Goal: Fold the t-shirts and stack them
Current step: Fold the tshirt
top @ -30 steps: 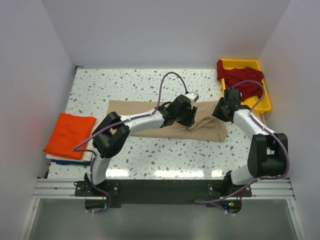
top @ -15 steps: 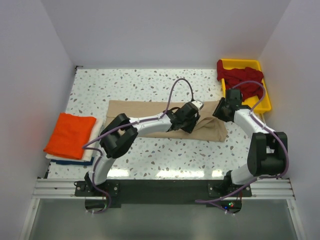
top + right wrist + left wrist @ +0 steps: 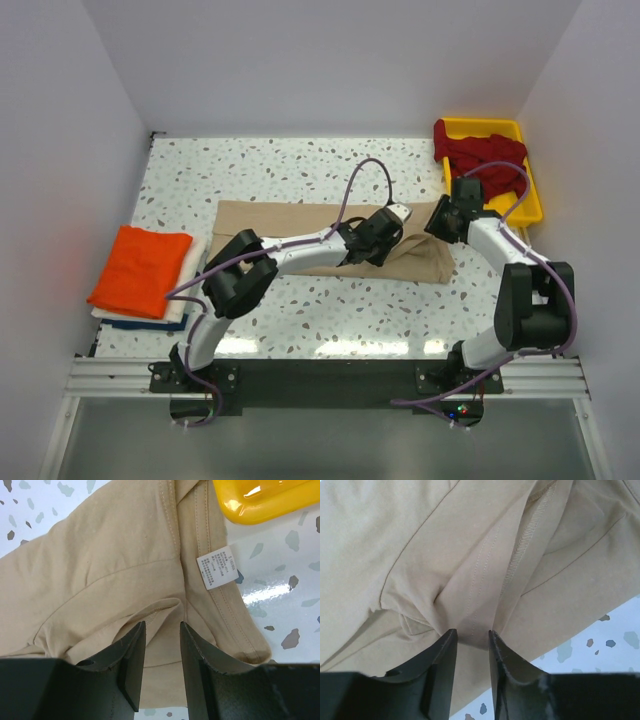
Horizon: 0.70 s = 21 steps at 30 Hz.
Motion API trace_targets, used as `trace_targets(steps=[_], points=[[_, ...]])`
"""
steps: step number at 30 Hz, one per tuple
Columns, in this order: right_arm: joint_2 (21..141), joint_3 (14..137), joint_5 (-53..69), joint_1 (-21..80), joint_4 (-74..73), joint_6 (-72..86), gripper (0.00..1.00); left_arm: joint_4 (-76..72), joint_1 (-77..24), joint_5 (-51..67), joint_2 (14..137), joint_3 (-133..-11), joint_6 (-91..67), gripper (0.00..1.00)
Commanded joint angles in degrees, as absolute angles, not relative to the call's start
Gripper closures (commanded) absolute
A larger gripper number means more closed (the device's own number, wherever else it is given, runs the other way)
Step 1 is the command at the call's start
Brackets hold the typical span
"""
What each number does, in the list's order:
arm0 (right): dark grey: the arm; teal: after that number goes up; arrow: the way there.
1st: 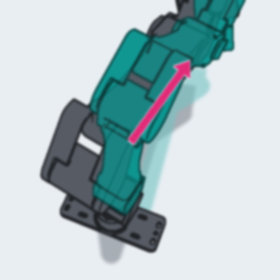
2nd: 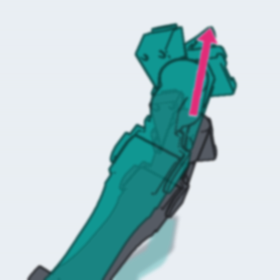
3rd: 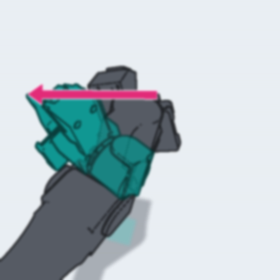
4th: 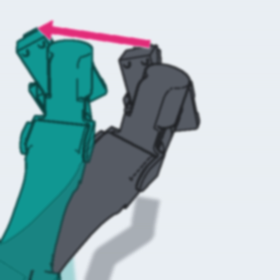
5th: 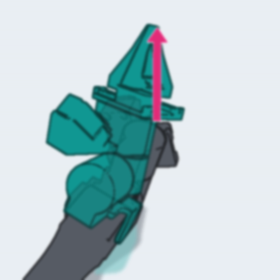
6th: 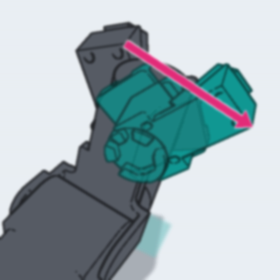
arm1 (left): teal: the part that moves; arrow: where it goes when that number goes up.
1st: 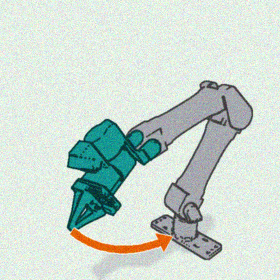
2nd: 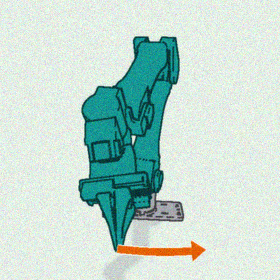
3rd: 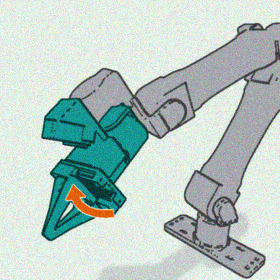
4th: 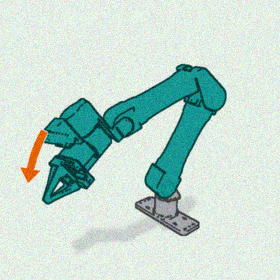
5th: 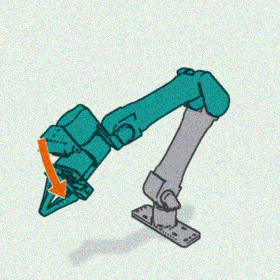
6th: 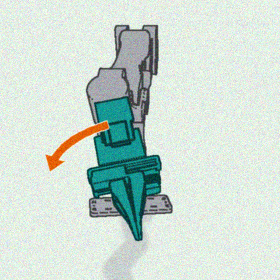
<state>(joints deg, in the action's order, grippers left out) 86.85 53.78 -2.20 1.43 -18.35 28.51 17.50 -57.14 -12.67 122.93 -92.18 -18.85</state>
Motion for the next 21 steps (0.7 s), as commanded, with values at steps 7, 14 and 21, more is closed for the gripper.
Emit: trace_targets(steps=[7,14,21], points=[[86.75,53.61,-1.93,1.14,-16.08,27.95,0.62,16.7,-57.48,-13.98,122.87,-92.46,-18.02,0.56],[87.1,53.44,-2.11,1.06,-16.0,27.78,0.62,16.87,-57.57,-14.06,123.75,-92.64,-18.1,0.57],[87.27,53.44,-2.02,0.88,-15.82,27.77,0.62,17.05,-57.66,-14.68,123.58,-92.29,-17.93,0.65]])
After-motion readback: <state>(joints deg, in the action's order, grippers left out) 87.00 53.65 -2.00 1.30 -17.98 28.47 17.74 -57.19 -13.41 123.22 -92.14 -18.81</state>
